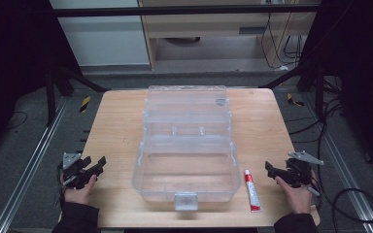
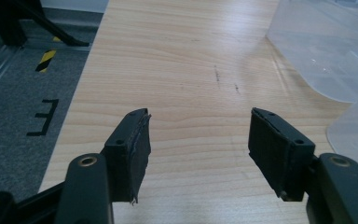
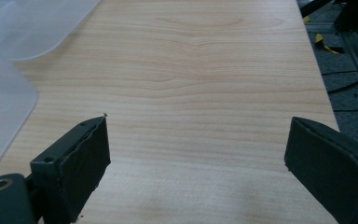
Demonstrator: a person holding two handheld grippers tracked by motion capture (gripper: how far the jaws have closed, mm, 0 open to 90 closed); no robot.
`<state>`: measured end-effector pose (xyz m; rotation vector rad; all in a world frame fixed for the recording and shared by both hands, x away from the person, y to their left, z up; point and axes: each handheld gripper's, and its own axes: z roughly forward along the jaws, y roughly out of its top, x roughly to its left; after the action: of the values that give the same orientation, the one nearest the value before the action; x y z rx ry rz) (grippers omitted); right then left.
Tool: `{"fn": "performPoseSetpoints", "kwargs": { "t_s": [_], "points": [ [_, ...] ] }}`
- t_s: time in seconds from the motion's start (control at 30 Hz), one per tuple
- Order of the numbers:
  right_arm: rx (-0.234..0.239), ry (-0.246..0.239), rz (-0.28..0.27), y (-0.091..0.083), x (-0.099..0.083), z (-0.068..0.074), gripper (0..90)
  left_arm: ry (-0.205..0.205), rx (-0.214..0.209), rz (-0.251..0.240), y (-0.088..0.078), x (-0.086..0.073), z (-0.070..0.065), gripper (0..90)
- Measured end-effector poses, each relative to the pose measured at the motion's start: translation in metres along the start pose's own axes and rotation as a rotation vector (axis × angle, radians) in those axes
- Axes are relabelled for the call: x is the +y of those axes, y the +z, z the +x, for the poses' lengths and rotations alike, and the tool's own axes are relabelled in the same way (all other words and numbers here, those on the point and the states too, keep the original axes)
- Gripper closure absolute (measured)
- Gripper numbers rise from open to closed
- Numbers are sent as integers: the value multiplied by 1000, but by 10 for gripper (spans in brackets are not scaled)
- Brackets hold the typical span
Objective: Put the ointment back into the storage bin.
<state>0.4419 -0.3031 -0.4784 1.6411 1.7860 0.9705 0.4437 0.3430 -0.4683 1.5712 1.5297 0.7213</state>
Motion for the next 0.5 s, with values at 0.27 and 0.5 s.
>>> {"fn": "performPoseSetpoints", "kwargs": {
  "t_s": [0.27,0.5],
  "points": [
    [9,-60,28,-11,8,12,112,-4,9,21,1,-3,3,380],
    [42,-123,75,-17,11,24,197,4,12,37,3,-4,2,382]
  ]
}}
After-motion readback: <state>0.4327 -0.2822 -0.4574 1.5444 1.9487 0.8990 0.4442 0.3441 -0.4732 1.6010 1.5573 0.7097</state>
